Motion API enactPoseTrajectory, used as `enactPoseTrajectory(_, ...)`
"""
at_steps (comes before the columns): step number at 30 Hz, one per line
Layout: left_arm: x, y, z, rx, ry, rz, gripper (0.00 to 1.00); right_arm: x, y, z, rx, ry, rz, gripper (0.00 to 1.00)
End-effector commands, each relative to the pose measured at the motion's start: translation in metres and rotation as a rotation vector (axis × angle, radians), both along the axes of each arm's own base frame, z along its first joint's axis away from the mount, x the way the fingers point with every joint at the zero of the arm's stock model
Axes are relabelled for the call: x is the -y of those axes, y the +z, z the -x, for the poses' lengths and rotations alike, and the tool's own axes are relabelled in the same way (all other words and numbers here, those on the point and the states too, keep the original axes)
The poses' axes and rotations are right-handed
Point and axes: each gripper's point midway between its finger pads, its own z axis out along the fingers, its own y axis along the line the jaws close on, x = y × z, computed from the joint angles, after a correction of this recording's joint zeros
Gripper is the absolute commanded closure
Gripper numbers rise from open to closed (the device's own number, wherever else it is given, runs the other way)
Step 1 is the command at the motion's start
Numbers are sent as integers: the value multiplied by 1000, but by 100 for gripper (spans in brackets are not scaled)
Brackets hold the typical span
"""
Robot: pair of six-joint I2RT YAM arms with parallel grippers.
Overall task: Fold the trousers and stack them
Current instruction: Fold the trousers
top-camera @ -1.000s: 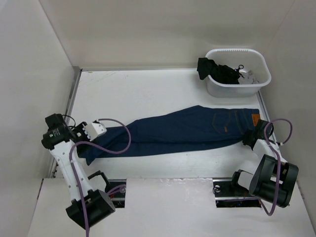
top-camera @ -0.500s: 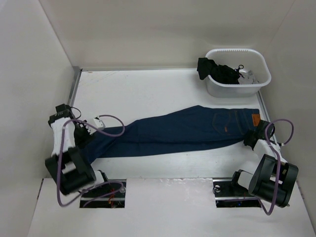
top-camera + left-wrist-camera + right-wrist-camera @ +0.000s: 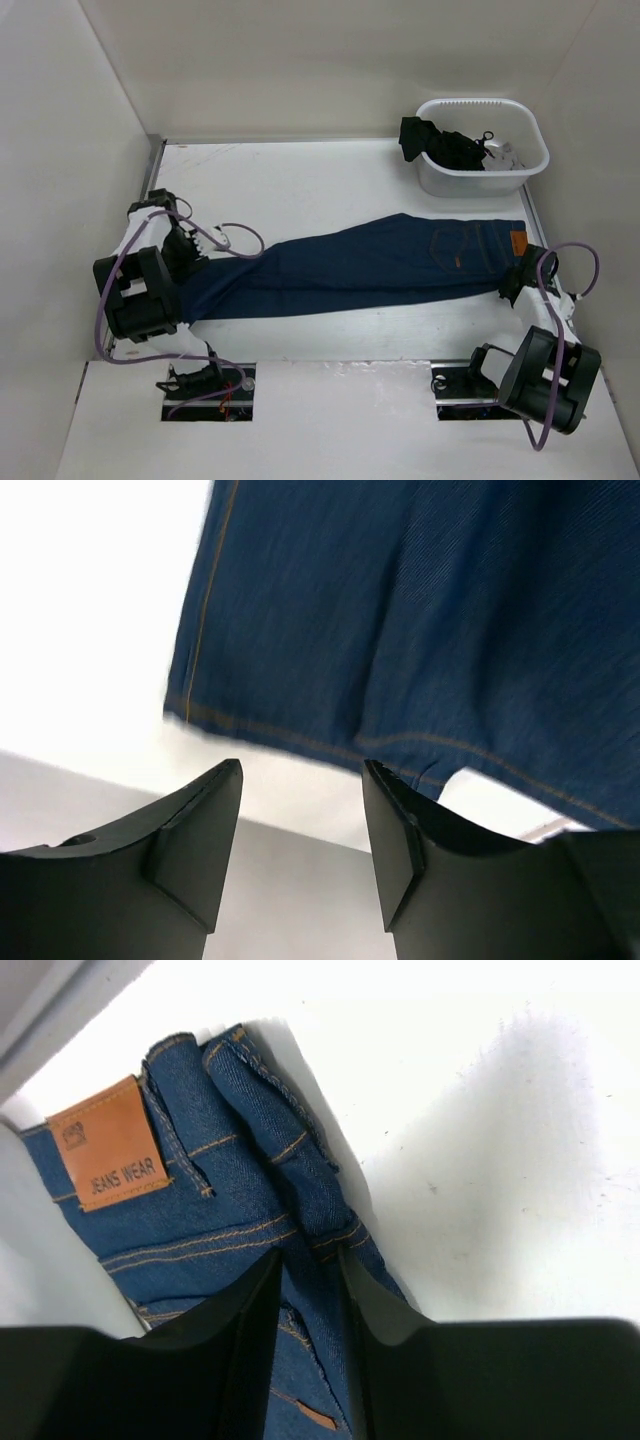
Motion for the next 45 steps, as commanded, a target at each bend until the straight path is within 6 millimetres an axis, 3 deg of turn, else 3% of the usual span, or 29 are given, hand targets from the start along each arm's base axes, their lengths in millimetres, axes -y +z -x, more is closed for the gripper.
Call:
enactPoseTrajectory(1,16,-5,18,-118,-99,-10,50,14,17,0,36,-73,55,71)
enactPoseTrajectory(3,9,-16,10,-117,-95,-48,52,16,19,1,72,-126,48,74)
enactPoseTrajectory(6,-11,-18,-35,-10,9,-77,51,14,18,3,79,-142,38,73)
enactPoseTrajectory(8,-14,-20,-44,-20,39,-69,52,14,16,5,58,-128,43,72)
enactPoseTrajectory(13,-9,-47,-43,-108,16,-59,54,15,15,14,41,-128,55,71)
enactPoseTrajectory(16,-6,-64,-68,-72,19,-71,55,16,18,10,49,-133,56,71)
enactPoseTrajectory(20,-12,-74,-125,43,74,-88,57,23,24,1,39,-146,69,71)
enactPoseTrajectory(24,-11,-76,-135,21,60,-85,58,23,27,-12,26,-126,74,71)
enactPoseTrajectory(28,-15,-55,-143,79,62,-81,56,17,25,-27,11,-88,65,71)
enactPoseTrajectory(30,-19,-35,-155,150,72,-84,55,14,24,-32,6,-72,63,71)
enactPoseTrajectory(33,-25,12,-179,299,96,-73,50,11,23,-39,5,-50,63,71)
enactPoseTrajectory(35,-19,34,-171,316,96,-38,49,11,27,-41,16,-40,69,71)
enactPoseTrajectory(37,-6,36,-141,236,78,30,49,11,28,-41,19,-27,80,71)
enactPoseTrajectory(41,6,10,-75,-3,91,79,51,8,28,-36,18,-1,92,71)
enactPoseTrajectory(45,-5,-10,-49,-117,190,40,53,8,29,-33,28,2,93,70)
